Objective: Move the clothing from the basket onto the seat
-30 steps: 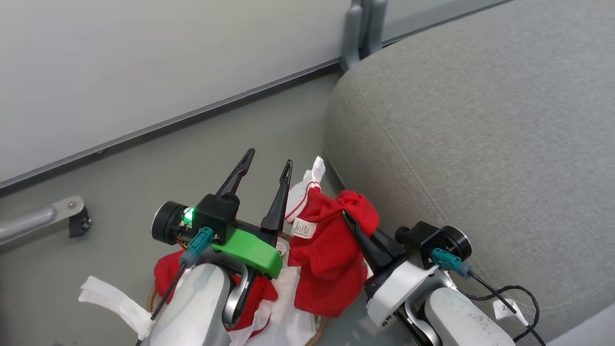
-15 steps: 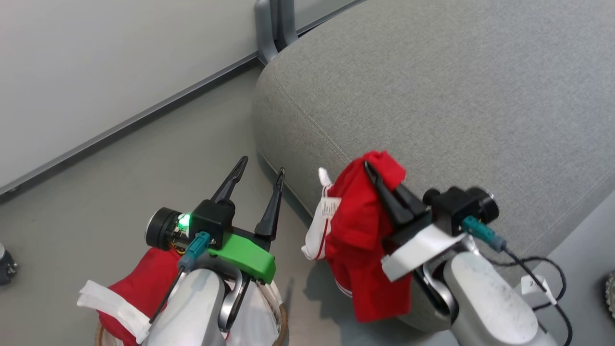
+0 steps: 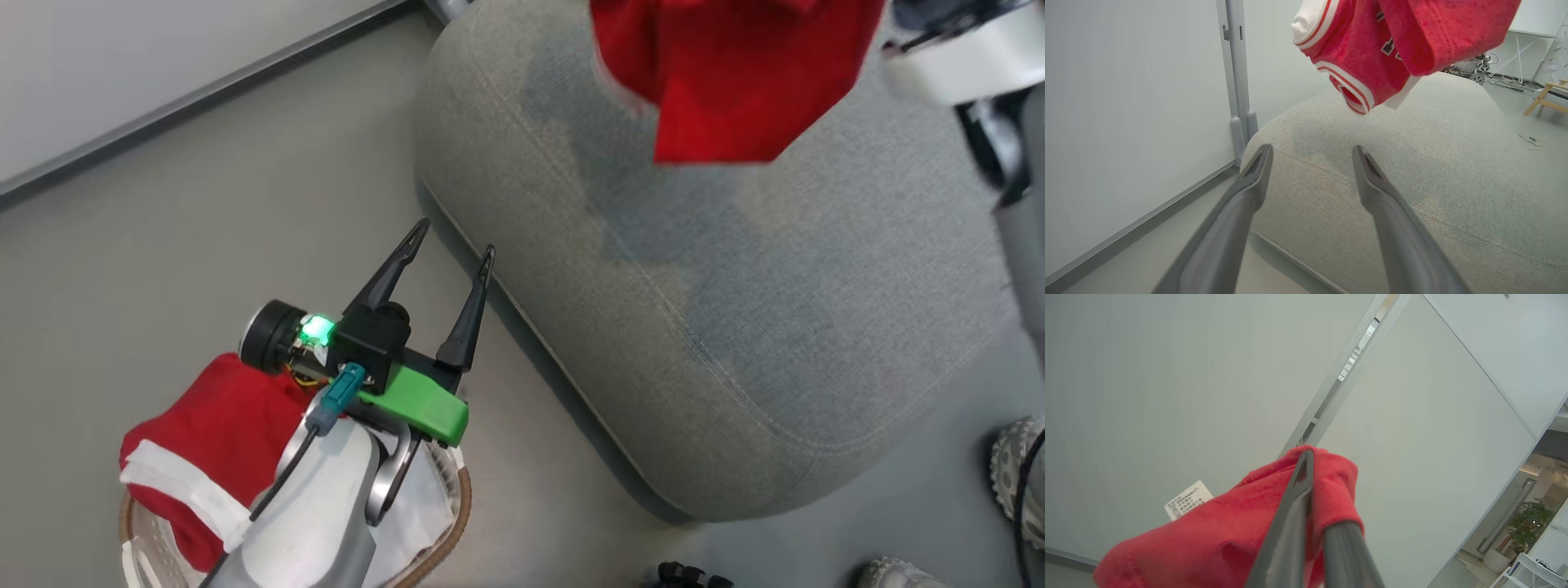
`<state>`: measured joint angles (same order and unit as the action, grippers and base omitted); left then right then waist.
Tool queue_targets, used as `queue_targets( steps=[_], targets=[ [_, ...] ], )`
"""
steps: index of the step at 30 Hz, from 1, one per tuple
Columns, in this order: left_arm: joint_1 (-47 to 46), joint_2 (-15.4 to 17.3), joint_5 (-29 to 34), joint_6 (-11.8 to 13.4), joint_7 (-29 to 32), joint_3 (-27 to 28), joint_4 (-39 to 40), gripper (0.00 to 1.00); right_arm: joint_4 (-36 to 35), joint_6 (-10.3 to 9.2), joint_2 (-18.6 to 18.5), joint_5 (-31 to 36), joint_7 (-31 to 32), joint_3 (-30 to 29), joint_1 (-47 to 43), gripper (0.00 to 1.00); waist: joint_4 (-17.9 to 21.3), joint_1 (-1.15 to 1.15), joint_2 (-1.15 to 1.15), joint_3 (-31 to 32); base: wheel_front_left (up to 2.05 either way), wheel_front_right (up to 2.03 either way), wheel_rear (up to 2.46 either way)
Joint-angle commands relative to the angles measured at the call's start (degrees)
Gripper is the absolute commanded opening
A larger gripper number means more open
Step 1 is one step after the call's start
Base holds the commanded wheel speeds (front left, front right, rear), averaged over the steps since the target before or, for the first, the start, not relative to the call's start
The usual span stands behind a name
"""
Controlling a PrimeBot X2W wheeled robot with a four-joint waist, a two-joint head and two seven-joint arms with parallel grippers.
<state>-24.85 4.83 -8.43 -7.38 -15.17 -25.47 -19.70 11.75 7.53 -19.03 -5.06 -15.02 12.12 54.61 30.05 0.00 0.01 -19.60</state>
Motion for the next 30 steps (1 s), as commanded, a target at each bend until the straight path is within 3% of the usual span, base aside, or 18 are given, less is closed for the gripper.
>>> queue_targets(
  steps=[1, 6, 10, 19, 26, 28, 30],
  targets=[
    [-1.5, 0.7, 0.3, -0.1, 0.0, -0.3, 0.4, 1.0, 1.0, -0.08, -0.9, 0.6, -0.2, -1.0, 1.7, 0.0, -3.4, 0.0, -0.01, -5.0, 0.0, 0.0, 0.0],
    [-4.8, 1.6, 0.3, -0.1, 0.0, -2.6, 1.5, 1.0, 6.2, -0.08, -4.0, 1.9, -0.1, -5.6, 7.4, 0.0, -6.3, 0.0, -0.01, -9.9, 0.0, 0.0, 0.0],
    [-7.5, 2.0, 0.1, -0.1, 0.0, -4.2, 1.6, 1.0, 12.2, -0.08, -4.3, 1.8, -0.1, -10.2, 8.2, 0.0, -8.5, 0.0, -0.01, -13.4, 0.0, 0.0, 0.0],
    [-10.2, 2.6, -0.2, -0.1, 0.0, -6.3, 0.9, 1.0, 25.3, -0.08, -1.5, 5.1, -0.1, -24.4, 1.4, 0.0, -11.0, 0.0, -0.01, -18.0, 0.0, 0.0, 0.0],
    [-8.6, 2.4, -0.7, -0.1, 0.0, -5.7, 0.0, 1.0, 26.8, -0.08, 3.5, 7.4, -0.1, -34.3, -7.9, 0.0, -11.1, 0.0, -0.01, -16.3, 0.0, 0.0, 0.0],
    [-8.0, 2.2, -0.8, -0.1, 0.0, -5.5, -0.2, 1.0, 26.5, -0.08, 4.5, 7.9, -0.1, -35.3, -10.2, 0.14, -11.1, 0.0, -0.01, -15.3, 0.0, 0.0, 0.0],
    [-7.4, 1.9, -0.8, -0.1, 0.0, -5.0, -0.4, 1.0, 25.7, -0.08, 5.5, 8.3, -0.1, -36.6, -12.6, 0.64, -11.0, 0.0, -0.01, -14.0, 0.0, 0.0, 0.0]
  ],
)
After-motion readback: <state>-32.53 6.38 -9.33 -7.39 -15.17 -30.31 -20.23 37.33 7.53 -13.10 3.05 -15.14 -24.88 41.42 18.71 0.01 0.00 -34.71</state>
